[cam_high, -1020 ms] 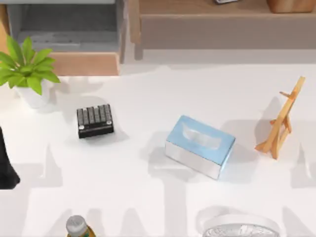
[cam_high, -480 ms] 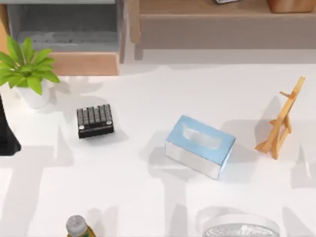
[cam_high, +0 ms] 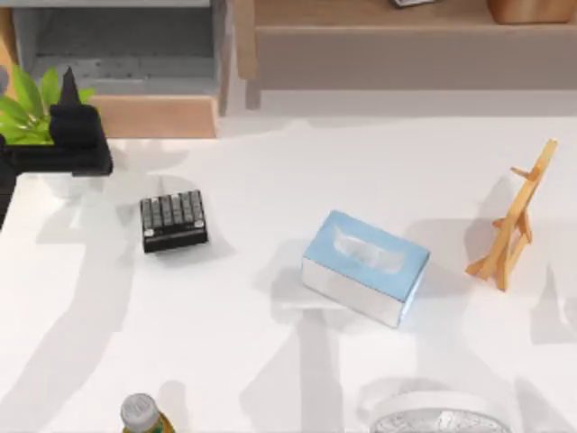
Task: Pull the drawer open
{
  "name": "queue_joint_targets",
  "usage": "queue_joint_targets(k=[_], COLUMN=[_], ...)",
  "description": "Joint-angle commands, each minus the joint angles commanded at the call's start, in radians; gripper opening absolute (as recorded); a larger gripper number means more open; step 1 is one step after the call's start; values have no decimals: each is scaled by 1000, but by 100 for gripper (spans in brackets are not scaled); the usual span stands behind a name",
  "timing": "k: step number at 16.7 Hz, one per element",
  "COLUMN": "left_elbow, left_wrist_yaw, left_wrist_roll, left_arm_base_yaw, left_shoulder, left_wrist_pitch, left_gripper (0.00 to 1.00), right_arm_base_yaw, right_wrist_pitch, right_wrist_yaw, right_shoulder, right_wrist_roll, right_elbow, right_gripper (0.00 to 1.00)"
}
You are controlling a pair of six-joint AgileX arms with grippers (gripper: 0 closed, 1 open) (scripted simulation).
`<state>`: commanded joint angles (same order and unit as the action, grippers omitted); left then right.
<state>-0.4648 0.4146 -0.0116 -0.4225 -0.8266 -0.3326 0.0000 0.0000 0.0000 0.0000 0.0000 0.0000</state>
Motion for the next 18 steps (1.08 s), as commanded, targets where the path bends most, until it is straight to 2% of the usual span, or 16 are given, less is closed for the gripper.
queue_joint_targets(k=[4, 10, 14, 18], left_elbow=[-67, -70, -149, -276], left_wrist_yaw=[62, 51, -50, -231], left_wrist_roll=[-3, -14, -164, -481], left_arm_base_yaw=[-60, -44, 96, 329], left_shoulder=[-79, -87, -234, -522], left_wrist_pitch=[-48, -54, -150, -313], left_gripper=[100, 100, 100, 100], right_arm_base_yaw=[0, 0, 0, 0], right_wrist_pitch=[0, 0, 0, 0], right_wrist_yaw=[0, 0, 0, 0], right_shoulder=[0, 0, 0, 0], right_wrist_roll=[0, 0, 0, 0], right_elbow=[0, 0, 0, 0], right_gripper=[100, 100, 100, 100])
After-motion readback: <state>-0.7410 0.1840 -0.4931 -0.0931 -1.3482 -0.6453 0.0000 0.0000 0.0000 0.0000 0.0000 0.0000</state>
